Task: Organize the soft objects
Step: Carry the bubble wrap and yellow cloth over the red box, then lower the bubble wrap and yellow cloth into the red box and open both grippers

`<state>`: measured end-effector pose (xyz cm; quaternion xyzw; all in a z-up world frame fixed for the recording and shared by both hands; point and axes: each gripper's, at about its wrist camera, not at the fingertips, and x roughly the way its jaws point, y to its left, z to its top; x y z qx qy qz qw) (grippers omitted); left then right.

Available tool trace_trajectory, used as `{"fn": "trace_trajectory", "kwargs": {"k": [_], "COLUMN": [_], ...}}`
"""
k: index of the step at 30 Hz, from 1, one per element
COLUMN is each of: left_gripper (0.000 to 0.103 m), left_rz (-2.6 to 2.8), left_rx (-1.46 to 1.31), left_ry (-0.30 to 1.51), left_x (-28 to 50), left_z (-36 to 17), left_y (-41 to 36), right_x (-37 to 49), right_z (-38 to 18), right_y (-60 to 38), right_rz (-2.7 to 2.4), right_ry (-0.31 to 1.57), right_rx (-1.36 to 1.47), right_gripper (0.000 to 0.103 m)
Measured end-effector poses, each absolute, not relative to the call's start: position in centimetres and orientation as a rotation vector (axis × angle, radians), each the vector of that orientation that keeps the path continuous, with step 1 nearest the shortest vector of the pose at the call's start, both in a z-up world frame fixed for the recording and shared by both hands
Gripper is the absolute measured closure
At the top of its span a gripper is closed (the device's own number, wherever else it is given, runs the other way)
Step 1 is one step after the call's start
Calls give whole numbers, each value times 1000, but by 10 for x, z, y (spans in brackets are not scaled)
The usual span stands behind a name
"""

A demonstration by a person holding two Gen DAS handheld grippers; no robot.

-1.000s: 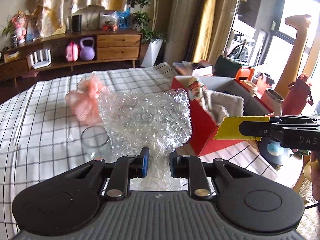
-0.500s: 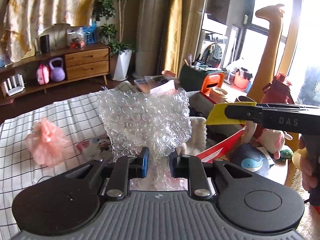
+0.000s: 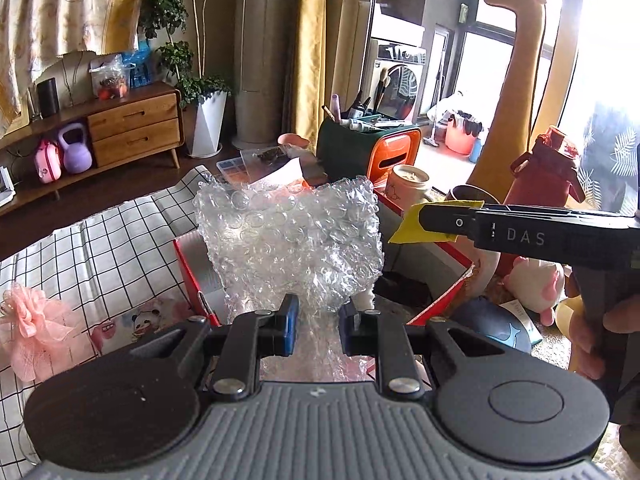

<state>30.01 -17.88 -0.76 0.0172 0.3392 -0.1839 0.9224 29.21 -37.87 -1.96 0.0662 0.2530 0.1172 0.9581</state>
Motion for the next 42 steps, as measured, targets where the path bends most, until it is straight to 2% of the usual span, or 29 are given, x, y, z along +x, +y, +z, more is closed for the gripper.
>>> {"fn": "trace_trajectory", "kwargs": {"k": [16, 33, 42], "left_gripper": [83, 83, 83], "left_rz": [-358, -356, -365], "left_rx": [45, 53, 31], "left_ry": [806, 884, 930], "left_x": [372, 400, 409], "left_z": [-52, -85, -95], "left_y": [-213, -219, -219], "right_x": [351, 373, 372], "right_z": [-69, -111, -115], "right_y": [-390, -379, -374], "right_rz": [147, 143, 148], "right_ry": [590, 715, 772], "right_rx": [198, 194, 148], "right_gripper": [67, 68, 66]}}
